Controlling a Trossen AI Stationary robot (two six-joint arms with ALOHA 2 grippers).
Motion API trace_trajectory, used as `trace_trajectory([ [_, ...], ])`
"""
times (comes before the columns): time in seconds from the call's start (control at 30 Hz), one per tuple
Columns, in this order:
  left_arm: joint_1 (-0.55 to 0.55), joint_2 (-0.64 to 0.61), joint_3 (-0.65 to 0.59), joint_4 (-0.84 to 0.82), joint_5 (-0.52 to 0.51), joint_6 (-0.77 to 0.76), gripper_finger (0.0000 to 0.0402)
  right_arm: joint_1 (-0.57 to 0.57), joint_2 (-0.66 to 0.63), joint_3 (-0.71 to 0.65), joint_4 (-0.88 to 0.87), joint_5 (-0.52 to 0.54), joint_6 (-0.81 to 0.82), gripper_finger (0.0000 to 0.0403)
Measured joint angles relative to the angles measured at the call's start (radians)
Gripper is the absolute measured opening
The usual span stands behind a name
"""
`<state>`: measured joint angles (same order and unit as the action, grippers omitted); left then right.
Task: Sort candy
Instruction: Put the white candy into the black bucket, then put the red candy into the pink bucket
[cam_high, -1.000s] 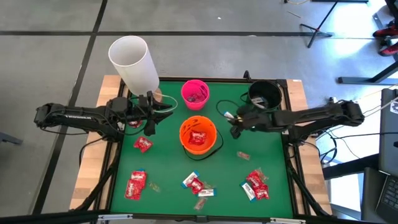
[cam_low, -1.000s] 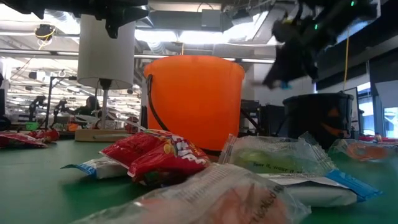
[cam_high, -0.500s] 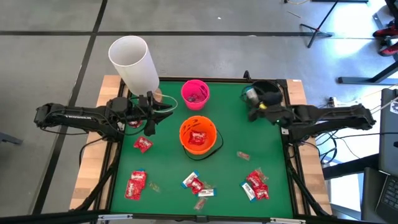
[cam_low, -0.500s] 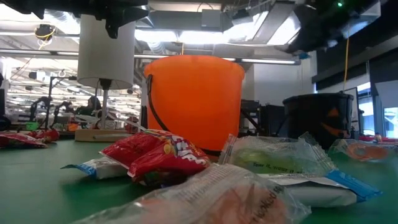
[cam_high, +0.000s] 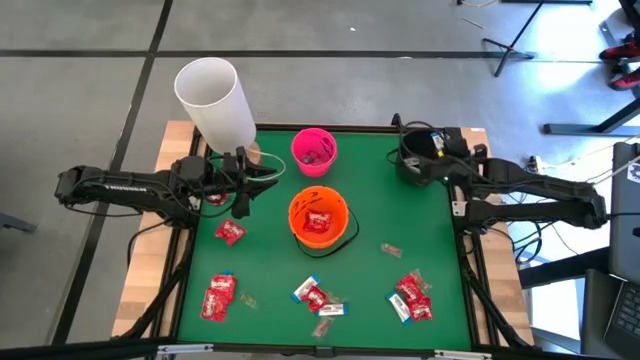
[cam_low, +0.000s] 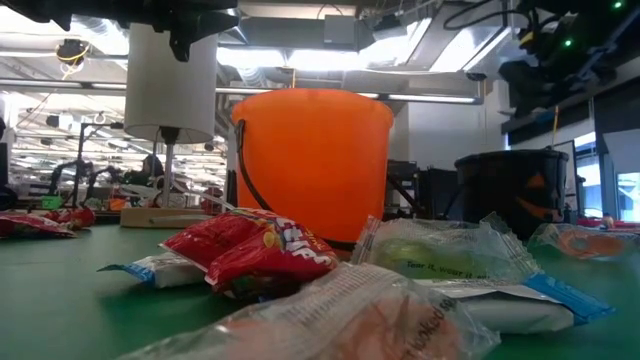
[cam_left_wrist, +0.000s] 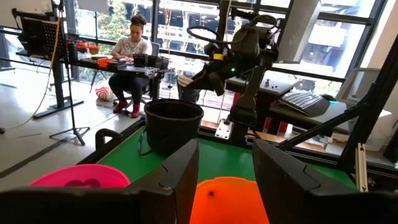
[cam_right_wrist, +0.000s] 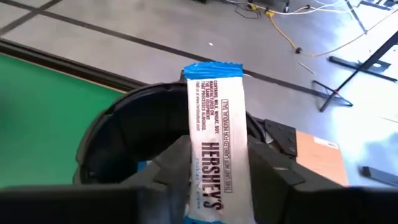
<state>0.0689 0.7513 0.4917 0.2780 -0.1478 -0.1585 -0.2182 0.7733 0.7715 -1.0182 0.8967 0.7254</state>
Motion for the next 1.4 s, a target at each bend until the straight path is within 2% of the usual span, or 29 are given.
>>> trace_trajectory([
  [0.17,0.000,0.000,0.000,0.000,0.000,0.000,0.0141,-0.005,0.000,0.000,0.000,-0.016,-0.004,0.0208],
  [0.3,0.000,0.000,0.000,0.000,0.000,0.000,0.0141,-0.005,0.000,0.000,0.009,-0.054,-0.017,0.0239],
  [0.37,0.000,0.000,0.000,0.000,0.000,0.000,0.0141,-0.005,0.000,0.000,0.048,-0.124,-0.059,0.0245],
  [0.47,0.000,0.000,0.000,0.000,0.000,0.000,0.0141,0.021,0.000,0.000,0.138,-0.291,-0.108,0.0244],
  [0.57,0.000,0.000,0.000,0.000,0.000,0.000,0.0141,0.091,0.022,0.000,0.210,-0.447,-0.128,0.0234],
  [0.67,0.000,0.000,0.000,-0.004,0.000,0.000,0.0141,0.208,0.050,-0.001,0.240,-0.530,-0.101,0.0220],
  [0.9,0.000,0.000,0.000,-0.021,0.000,0.000,0.0141,0.576,0.182,0.000,0.292,-0.462,-0.077,0.0192],
  [1.03,0.000,0.000,0.000,-0.022,0.000,-0.007,0.0141,0.722,0.322,0.000,0.284,-0.477,-0.027,0.0186],
  [1.2,0.000,0.000,0.000,-0.023,0.000,-0.019,0.0141,0.819,0.495,-0.001,0.283,-0.548,0.065,0.0186],
  [1.4,0.000,0.000,0.000,-0.022,0.002,-0.025,0.0141,0.853,0.658,-0.001,0.285,-0.550,0.163,0.0186],
])
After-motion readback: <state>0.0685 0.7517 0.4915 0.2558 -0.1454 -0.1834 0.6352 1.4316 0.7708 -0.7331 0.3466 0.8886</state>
